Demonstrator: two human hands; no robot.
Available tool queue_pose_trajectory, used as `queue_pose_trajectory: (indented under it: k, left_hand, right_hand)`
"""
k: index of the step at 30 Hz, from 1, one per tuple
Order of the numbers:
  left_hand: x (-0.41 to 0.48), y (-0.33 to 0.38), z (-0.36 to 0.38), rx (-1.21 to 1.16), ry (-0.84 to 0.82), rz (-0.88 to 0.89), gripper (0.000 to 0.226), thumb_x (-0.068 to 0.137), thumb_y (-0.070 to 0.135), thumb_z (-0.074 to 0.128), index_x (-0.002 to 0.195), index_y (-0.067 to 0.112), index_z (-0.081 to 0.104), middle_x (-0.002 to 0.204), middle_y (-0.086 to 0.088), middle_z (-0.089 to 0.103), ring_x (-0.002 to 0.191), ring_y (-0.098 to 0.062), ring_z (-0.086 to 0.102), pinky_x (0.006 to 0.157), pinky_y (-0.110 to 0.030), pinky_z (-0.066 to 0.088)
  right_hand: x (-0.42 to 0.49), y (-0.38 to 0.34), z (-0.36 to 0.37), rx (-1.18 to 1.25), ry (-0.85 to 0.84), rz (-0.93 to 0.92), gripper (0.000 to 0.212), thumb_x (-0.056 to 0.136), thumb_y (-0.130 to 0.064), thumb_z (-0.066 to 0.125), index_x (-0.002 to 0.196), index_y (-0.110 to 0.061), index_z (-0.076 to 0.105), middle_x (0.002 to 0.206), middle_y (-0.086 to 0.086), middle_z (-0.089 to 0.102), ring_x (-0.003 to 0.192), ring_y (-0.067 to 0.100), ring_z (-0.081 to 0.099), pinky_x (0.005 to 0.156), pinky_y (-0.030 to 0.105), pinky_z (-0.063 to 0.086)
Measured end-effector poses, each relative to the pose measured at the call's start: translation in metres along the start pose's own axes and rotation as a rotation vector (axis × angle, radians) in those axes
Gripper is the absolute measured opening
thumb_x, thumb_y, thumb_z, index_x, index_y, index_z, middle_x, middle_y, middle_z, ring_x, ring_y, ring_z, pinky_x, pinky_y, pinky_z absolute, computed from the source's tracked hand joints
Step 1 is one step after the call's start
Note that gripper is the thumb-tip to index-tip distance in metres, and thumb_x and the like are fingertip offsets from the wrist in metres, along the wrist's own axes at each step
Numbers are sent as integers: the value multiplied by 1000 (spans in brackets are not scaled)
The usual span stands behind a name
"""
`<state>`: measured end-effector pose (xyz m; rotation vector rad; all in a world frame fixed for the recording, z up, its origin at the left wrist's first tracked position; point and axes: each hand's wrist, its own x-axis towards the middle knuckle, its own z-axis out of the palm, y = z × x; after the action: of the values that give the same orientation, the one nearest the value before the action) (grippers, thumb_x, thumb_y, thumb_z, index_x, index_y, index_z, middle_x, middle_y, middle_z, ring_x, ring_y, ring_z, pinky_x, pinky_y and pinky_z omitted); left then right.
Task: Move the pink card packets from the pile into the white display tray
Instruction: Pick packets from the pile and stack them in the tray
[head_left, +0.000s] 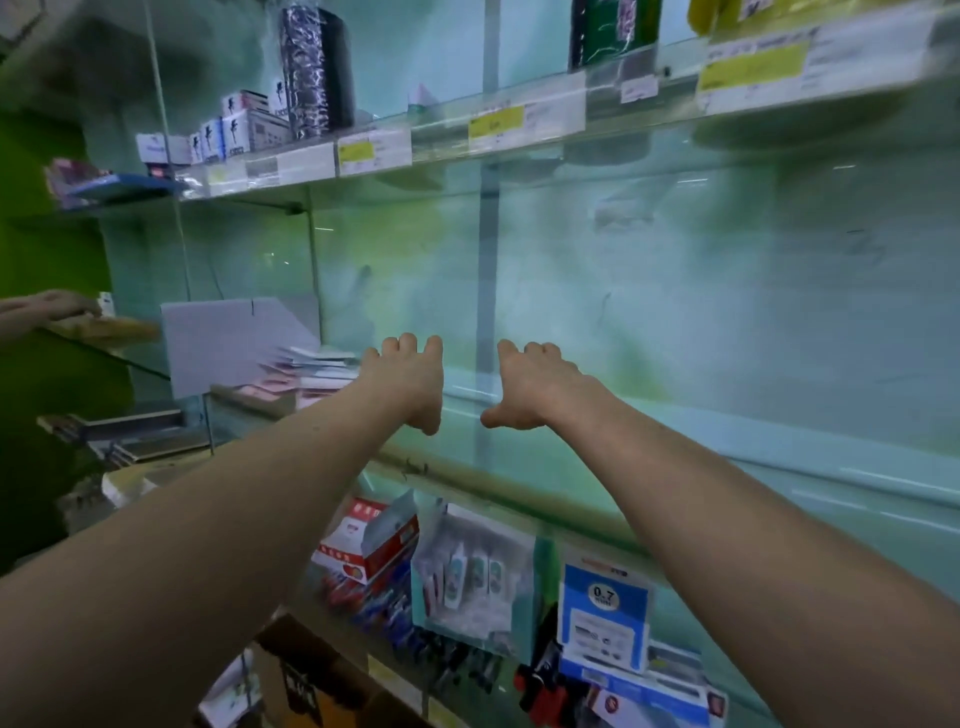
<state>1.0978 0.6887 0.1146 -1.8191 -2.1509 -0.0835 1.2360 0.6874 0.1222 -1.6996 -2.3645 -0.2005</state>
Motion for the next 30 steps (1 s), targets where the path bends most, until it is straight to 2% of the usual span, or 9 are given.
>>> queue_pose_trajectory:
  k: [17, 30]
  left_hand:
    - [93, -39, 30, 20, 5, -17, 96, 76, 34, 74, 147, 12, 13, 143, -17, 29, 132, -35, 30, 106, -44, 30]
    - [153, -124, 66, -36, -9, 78, 98, 79, 34, 72, 149, 12, 8, 146, -17, 27, 135, -35, 26, 108, -45, 29]
  right_hand:
    - [99, -23, 26, 30, 24, -70, 76, 84, -41, 65, 142, -13, 25, 139, 14, 36, 130, 31, 33, 91, 39, 38]
    - [163, -102, 58, -4, -1, -4, 78, 84, -43, 64, 143, -11, 25, 139, 17, 38, 129, 33, 34, 97, 42, 38]
